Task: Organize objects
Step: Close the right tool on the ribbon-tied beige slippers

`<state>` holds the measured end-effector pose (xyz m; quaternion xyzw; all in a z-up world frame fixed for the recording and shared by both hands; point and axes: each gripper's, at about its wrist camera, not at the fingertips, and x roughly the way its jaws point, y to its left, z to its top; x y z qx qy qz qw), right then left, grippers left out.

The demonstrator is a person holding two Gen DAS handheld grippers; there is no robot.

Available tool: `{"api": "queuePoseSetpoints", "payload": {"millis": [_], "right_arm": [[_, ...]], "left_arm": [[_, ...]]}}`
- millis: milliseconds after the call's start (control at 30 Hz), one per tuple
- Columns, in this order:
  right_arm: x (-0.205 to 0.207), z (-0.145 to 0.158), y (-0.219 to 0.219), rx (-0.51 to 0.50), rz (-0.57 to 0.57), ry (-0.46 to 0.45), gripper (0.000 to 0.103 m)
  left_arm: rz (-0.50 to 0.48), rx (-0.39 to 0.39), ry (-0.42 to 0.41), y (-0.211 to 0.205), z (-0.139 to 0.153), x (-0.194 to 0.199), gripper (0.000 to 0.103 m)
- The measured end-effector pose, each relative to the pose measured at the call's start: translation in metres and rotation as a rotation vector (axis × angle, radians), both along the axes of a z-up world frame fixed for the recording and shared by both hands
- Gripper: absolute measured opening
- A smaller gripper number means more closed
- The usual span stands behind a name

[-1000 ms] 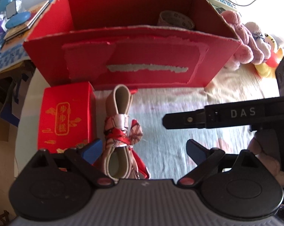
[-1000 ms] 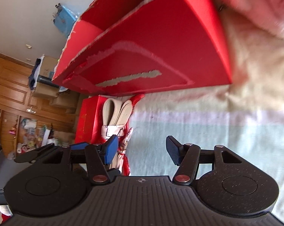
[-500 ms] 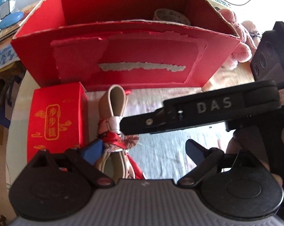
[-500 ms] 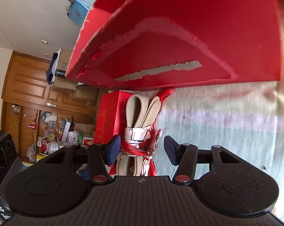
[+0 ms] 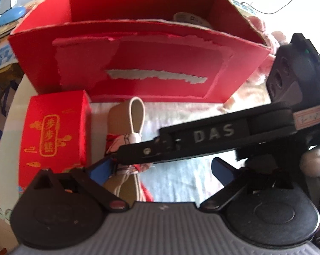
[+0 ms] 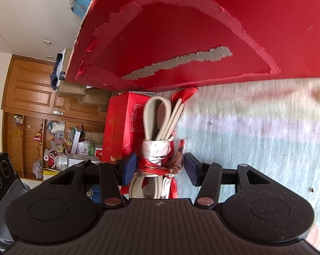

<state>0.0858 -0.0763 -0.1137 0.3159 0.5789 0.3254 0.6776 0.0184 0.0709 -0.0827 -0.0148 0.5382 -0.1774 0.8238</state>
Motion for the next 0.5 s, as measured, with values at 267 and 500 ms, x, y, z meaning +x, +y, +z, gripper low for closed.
{"api": "queuePoseSetpoints", "payload": {"millis": [267, 500], "right_arm": [[0.002, -0.007, 0.002, 0.057, -0.003, 0.045, 0.049], [-0.001, 0.002, 0.0, 0.036, 0.018, 0.006, 0.049]], "left_arm": [[0.044, -0.001, 0.055, 0.018, -0.009, 0.001, 0.097], [0.037, -0.009, 0.044, 0.02, -0.009, -0.002, 0.096]]}}
